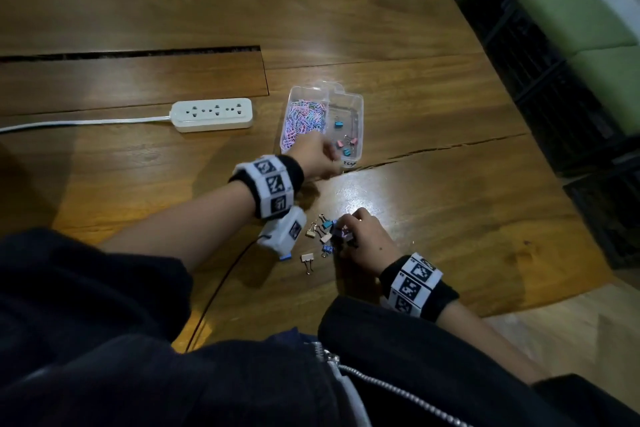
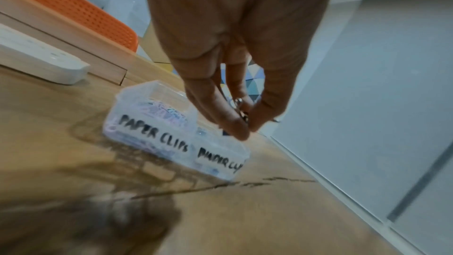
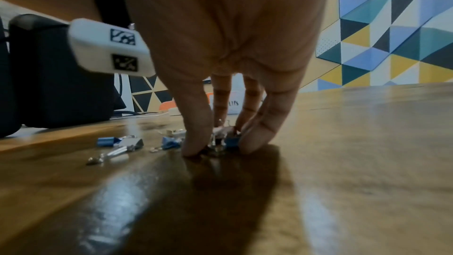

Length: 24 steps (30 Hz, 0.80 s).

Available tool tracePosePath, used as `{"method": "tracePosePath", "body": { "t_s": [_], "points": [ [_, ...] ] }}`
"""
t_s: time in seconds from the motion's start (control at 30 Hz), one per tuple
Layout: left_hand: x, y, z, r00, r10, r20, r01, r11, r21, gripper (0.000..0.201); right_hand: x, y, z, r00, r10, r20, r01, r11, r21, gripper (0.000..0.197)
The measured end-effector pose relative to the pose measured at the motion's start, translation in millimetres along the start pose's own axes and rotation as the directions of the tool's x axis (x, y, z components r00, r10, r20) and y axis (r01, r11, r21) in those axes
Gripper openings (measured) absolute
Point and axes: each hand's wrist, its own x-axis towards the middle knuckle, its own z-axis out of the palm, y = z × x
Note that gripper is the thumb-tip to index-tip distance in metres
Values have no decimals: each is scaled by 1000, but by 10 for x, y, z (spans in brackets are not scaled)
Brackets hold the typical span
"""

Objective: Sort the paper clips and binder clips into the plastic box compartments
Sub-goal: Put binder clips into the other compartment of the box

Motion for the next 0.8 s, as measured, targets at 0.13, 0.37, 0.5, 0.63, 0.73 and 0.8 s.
{"method": "tracePosePath", "body": {
  "t_s": [0.13, 0.37, 0.5, 0.63, 0.73, 0.8],
  "points": [
    [303, 150, 20, 991, -50, -123, 33, 990, -136, 19, 0, 61, -10, 999, -12, -37, 13, 1000, 25, 20],
    [234, 60, 79, 997, -11, -76, 11, 1000, -6, 36, 29, 139, -90, 996, 86, -30, -77, 971, 226, 13],
    [-224, -176, -4, 981, 25, 190, -74, 965, 251, 38, 96, 156, -257, 987, 158, 34, -154, 861, 486, 23],
    [-613, -590, 37, 889, -151, 432, -200, 722, 663, 92, 272, 44, -639, 990, 138, -42, -92, 826, 557, 19],
    [-748, -744, 192, 912, -117, 393, -226, 656, 720, 96, 489, -104, -917, 986, 127, -104, -55, 852, 521, 16],
    [-767, -771, 288, 952, -55, 301, -171, 722, 670, 84, 644, -200, -1036, 979, 140, -147, -40, 843, 537, 24]
  ]
}}
